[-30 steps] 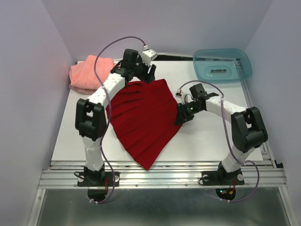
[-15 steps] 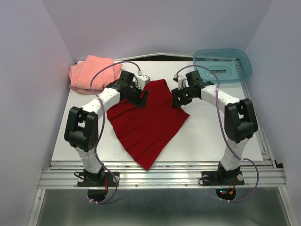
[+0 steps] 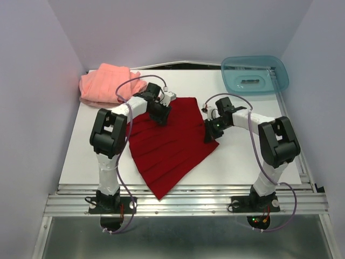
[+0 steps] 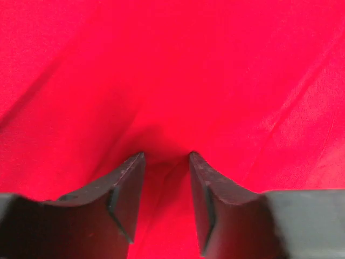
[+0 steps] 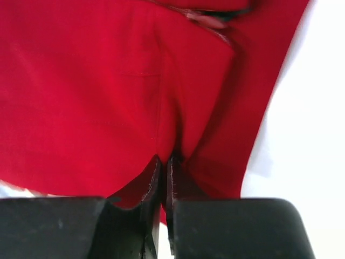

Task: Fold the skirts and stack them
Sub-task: Flatten the skirt out

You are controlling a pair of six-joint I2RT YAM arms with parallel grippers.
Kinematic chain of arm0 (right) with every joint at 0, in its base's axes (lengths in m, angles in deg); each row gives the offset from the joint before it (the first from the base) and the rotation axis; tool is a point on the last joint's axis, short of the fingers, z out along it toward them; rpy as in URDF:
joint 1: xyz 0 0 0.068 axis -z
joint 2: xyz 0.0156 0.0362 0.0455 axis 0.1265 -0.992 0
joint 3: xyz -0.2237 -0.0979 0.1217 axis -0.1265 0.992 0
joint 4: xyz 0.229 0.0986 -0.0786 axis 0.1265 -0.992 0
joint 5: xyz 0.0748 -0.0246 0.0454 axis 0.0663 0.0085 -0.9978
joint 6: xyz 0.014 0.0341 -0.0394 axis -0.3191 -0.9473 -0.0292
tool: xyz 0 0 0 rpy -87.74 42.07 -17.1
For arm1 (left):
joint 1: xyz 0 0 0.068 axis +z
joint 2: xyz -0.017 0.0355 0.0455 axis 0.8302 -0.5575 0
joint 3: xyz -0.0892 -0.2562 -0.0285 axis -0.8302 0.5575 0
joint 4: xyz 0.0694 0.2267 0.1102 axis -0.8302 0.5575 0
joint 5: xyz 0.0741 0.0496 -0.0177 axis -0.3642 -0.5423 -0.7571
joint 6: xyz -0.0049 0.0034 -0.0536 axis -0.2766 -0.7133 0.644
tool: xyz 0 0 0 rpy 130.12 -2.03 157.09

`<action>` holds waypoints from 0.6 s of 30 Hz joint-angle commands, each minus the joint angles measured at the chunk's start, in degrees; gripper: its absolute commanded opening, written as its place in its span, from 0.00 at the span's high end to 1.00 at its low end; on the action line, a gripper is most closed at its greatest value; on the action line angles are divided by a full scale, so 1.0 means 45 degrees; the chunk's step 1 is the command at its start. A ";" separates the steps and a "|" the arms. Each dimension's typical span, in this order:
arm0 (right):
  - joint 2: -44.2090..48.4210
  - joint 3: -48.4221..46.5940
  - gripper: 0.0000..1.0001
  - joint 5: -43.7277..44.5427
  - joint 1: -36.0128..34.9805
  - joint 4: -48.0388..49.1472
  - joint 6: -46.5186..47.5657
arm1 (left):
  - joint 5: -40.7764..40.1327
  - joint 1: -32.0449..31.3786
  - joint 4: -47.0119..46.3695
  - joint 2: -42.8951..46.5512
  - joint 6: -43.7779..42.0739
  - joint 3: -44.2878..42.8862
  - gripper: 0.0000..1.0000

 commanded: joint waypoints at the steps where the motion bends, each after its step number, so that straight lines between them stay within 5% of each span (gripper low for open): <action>1: 0.1538 0.1369 0.96 -0.1766 0.0059 0.0150 -0.0954 | -0.0300 -0.0112 -0.0192 -0.0927 -0.0298 -0.2116 0.55; 6: 0.3260 0.3093 0.87 -0.3586 -0.0876 0.2162 -0.3023 | -0.0632 -0.0249 0.0433 -0.2766 -0.0455 -0.4757 0.64; 7: 0.3475 0.3094 0.56 -0.3703 -0.1092 0.2241 -0.3239 | -0.0671 -0.0268 0.0530 -0.2962 -0.0455 -0.5167 0.64; 9: 0.3885 0.2900 0.29 -0.4075 -0.1094 0.2359 -0.3727 | -0.0633 -0.0288 0.0629 -0.3238 -0.0435 -0.5989 0.57; 10: 0.4023 0.2686 0.24 -0.3901 -0.1094 0.2204 -0.3672 | -0.0458 -0.0288 0.0668 -0.3180 -0.0474 -0.6126 0.48; 15: 0.5603 0.2118 0.24 -0.3139 0.0895 0.1988 -0.4140 | 0.0598 -0.0483 -0.0502 -0.0216 -0.1370 -0.4101 0.38; 18: 0.5978 0.2098 0.33 -0.2086 0.1774 0.2065 -0.4160 | 0.0267 -0.0930 -0.0758 0.1310 -0.2210 -0.2849 0.37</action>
